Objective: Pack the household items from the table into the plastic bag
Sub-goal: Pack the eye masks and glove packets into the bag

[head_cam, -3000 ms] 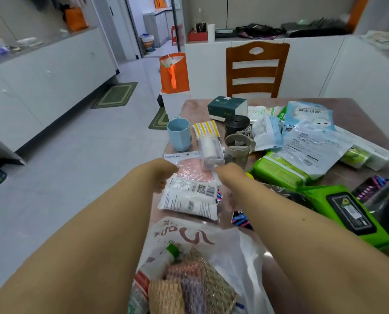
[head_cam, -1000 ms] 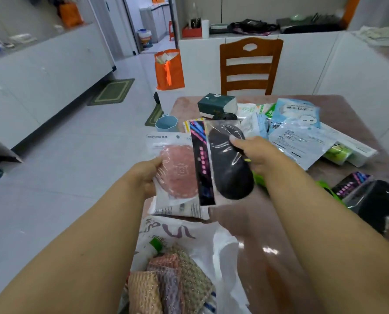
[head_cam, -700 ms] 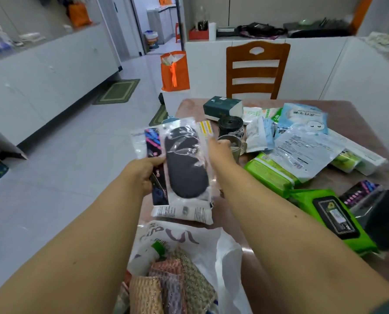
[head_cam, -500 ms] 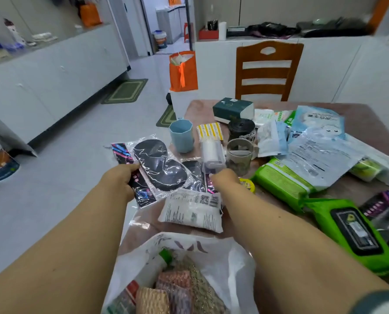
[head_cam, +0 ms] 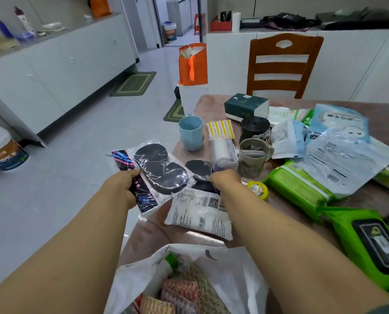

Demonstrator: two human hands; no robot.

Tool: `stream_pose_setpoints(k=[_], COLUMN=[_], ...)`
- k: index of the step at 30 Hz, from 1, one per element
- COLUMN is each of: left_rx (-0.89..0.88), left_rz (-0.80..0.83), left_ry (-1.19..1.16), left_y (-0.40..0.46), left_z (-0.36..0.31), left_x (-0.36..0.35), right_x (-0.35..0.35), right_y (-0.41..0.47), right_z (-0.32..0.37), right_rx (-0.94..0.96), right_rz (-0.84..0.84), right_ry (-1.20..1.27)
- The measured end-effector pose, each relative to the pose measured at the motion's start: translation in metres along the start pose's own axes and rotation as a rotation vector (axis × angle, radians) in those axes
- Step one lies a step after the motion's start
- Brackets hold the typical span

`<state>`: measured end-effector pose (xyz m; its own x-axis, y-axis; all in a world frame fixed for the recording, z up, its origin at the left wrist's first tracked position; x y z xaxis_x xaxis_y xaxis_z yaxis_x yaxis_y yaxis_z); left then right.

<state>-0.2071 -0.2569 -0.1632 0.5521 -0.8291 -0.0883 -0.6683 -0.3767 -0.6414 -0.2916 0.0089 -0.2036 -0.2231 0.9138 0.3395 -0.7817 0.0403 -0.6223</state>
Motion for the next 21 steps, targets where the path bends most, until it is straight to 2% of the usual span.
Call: stream_pose_setpoints(k=[3,5,7,8,11,13,15,19,21], left_rx=[-0.007,-0.018,-0.037,-0.047,-0.063,-0.047,-0.042,-0.053,-0.027], left_rz=[-0.009,-0.024,-0.011,-0.001,0.072,0.138,0.199,0.238,0.294], left_ry=[-0.034,-0.040,-0.035,-0.025,0.020,0.040,0.093,0.139,0.162], left_y=[-0.005,-0.008,-0.010,-0.012,-0.021,-0.027,-0.034,-0.046,-0.052], left_z=[-0.006,-0.009,-0.011,-0.012,-0.010,-0.004,0.001,0.005,0.012], left_x=[0.000,-0.003,-0.009,-0.014,-0.041,-0.064,-0.084,-0.106,-0.123], right_x=[0.019,0.036,0.062,0.075,0.091,0.092,0.101,0.150,0.141], right_y=[-0.023,-0.051,-0.080,-0.093,-0.103,-0.098,-0.092,-0.092,-0.092], right_z=[0.013,0.024,0.034,0.039,0.045,0.043,0.034,0.018,0.010], right_rx=[0.142,0.307,0.476,0.529,0.505,0.446,0.410,0.408,0.374], right_rz=[-0.064,-0.136,-0.209,-0.177,0.163,0.310,0.307,0.113,0.185], right_ry=[-0.082,-0.146,-0.022,0.100,0.538,0.633,0.654,0.710,0.637])
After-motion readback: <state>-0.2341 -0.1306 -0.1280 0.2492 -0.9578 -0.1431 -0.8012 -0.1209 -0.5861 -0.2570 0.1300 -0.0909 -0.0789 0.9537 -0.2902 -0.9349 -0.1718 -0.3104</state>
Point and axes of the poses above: each hand's wrist, its own y-axis towards the middle knuckle, its own x-axis out of the back of the hand, z = x × y, the point moved 9 cm from there along y, towards the middle knuckle, and after that the axes turned 7 degrees about z, right-handed, at the moved point
